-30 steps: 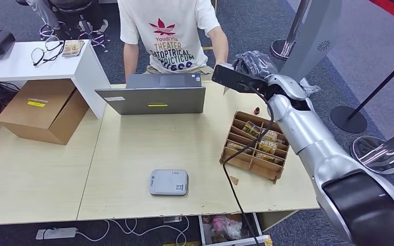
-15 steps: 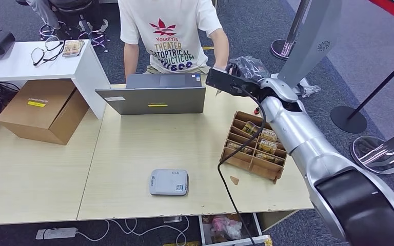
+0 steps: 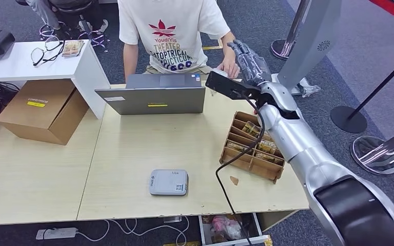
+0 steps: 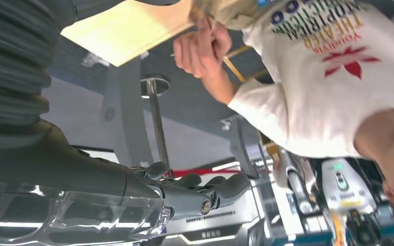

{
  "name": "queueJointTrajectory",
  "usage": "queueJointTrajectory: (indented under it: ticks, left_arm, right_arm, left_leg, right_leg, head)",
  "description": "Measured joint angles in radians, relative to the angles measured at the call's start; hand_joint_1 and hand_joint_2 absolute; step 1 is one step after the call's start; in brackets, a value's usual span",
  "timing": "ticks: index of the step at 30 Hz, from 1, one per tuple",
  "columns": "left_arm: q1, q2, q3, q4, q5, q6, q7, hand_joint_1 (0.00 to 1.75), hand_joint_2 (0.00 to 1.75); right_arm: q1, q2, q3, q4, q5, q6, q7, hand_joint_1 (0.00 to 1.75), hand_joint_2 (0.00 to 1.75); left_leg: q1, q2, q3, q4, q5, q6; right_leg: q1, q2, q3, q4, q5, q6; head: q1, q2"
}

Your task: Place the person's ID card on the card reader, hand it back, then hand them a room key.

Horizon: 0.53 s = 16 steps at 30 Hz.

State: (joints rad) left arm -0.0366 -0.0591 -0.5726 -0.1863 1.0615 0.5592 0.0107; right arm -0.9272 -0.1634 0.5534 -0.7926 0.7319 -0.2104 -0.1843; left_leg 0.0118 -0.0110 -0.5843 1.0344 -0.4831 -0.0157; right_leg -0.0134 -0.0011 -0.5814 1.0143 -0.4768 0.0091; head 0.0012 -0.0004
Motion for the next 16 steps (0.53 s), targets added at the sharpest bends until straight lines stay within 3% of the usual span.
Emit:
queueJointTrajectory:
  ticks: [9,16]
  left_arm:
    - [0.000,0.000,0.000,0.000,0.001,0.002,-0.003,0.00,0.00]
    - [0.000,-0.001,0.000,0.000,0.008,0.008,-0.012,0.00,0.00]
  right_arm:
    - [0.186,-0.006,-0.090,-0.223,-0.119,-0.221,-0.074,0.00,1.75]
    - [0.339,-0.006,-0.160,-0.408,-0.282,-0.247,-0.120,0.00,1.75]
  left_leg:
    - [0.000,0.000,0.000,0.000,0.000,0.000]
    - [0.000,0.000,0.000,0.000,0.000,0.000]
  right_leg:
    - [0.000,0.000,0.000,0.000,0.000,0.000]
    - [0.000,0.000,0.000,0.000,0.000,0.000]
  head:
    - [0.000,0.000]
    - [0.000,0.000]
